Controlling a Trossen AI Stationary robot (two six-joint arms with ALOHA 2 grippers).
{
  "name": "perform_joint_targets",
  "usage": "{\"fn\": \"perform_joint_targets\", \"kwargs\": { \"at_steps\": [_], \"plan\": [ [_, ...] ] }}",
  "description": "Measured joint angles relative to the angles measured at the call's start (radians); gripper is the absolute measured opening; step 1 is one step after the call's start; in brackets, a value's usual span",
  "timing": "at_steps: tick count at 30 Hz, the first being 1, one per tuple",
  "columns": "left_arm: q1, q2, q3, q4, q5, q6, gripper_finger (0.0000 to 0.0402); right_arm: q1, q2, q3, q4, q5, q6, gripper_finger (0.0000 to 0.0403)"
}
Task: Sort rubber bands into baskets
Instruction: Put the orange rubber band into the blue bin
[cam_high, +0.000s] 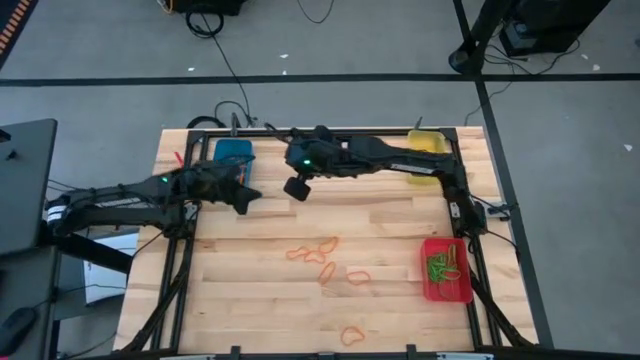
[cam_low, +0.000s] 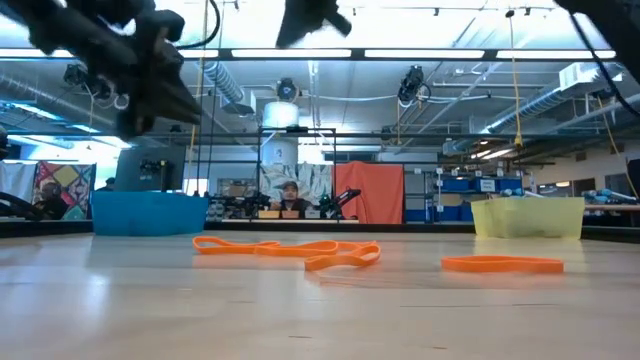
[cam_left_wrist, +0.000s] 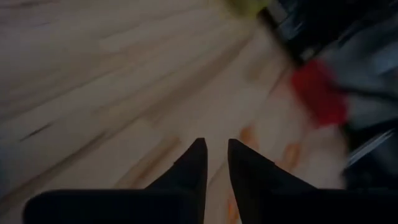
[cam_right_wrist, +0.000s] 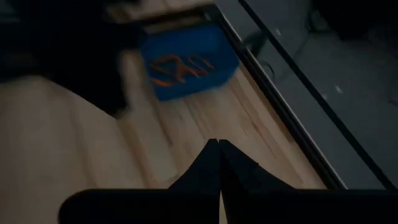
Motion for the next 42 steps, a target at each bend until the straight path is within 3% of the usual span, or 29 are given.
{"fn": "perform_joint_targets", "kwargs": {
  "at_steps": [4,6,11,17,27,33,38,42],
  "plan": [
    [-0.037,0.013,-0.138,0.35,-0.054,-0.069,0.0056,0.028,-0.084,0.002,-0.059,-0.004,-0.044,0.0007],
    [-0.051,0.015,-0.176,0.441,-0.09,-0.073,0.0044,0.031,-0.107,0.003,-0.145,-0.003,-0.057,0.0007],
    [-0.056,0.04,-0.186,0.488,-0.122,-0.038,0.0014,0.03,-0.136,-0.008,-0.343,0.02,-0.012,0.0007],
    [-0.056,0.117,-0.185,0.51,-0.069,-0.014,0.0007,0.05,-0.217,-0.167,-0.277,-0.013,0.011,0.0007],
    [-0.158,0.287,-0.185,0.593,-0.056,-0.011,0.0011,0.06,-0.454,-0.815,0.189,-0.304,0.083,0.0007],
    [-0.229,0.419,-0.185,0.604,-0.051,0.004,0.0011,0.065,-0.547,-1.182,0.702,-0.568,0.202,0.001],
    [-0.297,0.523,-0.185,0.729,0.013,0.044,0.0019,0.113,-0.512,-1.375,1.041,-0.589,0.26,0.0028],
    [-0.379,0.609,-0.161,0.77,0.041,0.114,0.0053,0.157,-0.48,-1.43,1.018,-0.567,0.267,0.0032]
  ]
}}
